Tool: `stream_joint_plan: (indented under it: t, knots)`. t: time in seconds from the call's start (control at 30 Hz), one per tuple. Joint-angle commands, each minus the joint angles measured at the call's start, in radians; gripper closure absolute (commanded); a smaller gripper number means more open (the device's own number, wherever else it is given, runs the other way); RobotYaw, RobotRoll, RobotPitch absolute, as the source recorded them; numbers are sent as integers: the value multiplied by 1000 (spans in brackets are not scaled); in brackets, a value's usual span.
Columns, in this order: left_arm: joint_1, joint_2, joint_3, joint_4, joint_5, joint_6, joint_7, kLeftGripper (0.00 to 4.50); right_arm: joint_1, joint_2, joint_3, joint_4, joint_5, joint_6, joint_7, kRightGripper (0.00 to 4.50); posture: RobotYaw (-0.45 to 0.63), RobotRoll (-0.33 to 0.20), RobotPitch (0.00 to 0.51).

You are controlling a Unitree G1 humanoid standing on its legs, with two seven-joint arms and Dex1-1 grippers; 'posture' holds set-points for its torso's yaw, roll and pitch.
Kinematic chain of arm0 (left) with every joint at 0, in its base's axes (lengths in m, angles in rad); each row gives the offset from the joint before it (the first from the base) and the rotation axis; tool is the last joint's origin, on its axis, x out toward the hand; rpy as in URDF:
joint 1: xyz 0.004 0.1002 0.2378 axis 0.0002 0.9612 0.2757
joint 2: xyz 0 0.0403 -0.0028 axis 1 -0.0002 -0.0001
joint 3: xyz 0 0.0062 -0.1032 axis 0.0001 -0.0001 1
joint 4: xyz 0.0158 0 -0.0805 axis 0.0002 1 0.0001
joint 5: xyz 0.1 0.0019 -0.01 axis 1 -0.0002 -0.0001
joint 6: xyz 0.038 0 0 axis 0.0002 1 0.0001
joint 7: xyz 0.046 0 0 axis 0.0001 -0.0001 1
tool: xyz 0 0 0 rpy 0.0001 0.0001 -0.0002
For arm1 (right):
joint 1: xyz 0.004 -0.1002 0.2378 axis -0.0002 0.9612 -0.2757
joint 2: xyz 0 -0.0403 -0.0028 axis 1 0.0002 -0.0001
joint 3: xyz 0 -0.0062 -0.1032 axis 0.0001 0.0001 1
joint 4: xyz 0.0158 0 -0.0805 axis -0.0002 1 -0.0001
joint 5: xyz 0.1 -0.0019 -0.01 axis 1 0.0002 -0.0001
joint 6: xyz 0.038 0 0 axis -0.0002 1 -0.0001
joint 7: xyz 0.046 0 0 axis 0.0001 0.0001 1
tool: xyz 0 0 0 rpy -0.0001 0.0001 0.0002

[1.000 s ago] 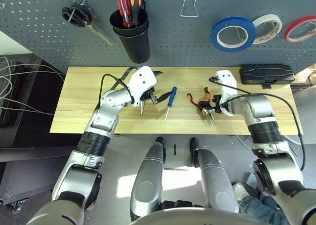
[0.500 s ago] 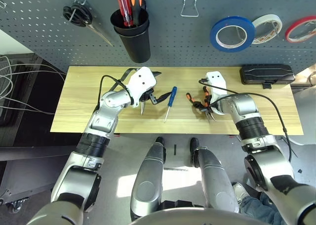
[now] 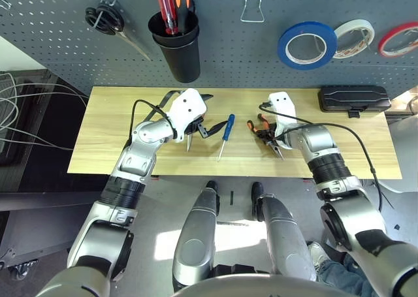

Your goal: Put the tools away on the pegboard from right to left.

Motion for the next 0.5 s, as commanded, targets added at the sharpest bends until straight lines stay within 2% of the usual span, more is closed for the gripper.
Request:
stream_joint_plan:
  t: [0.03,0.13,0.37,0.47,0.5]
  knots:
    - [44,42,-74,-12,34,172,-64,0,42,-1,15,16,-19,28,-7,2081,187,0,423]
    - [64,94,-149,-4,102,269,-96,0,45,-1,12,7,-20,25,-11,2081,183,0,421]
    - [35,53,-118,-19,75,280,-55,0,43,-15,-19,-77,-8,17,-13,2081,178,0,418]
    - [35,48,-94,-31,53,239,-47,0,55,-46,-33,-211,21,4,36,2103,181,0,412]
    - [38,45,-84,-35,43,220,-43,0,62,-56,-35,-256,31,2,54,2306,179,0,410]
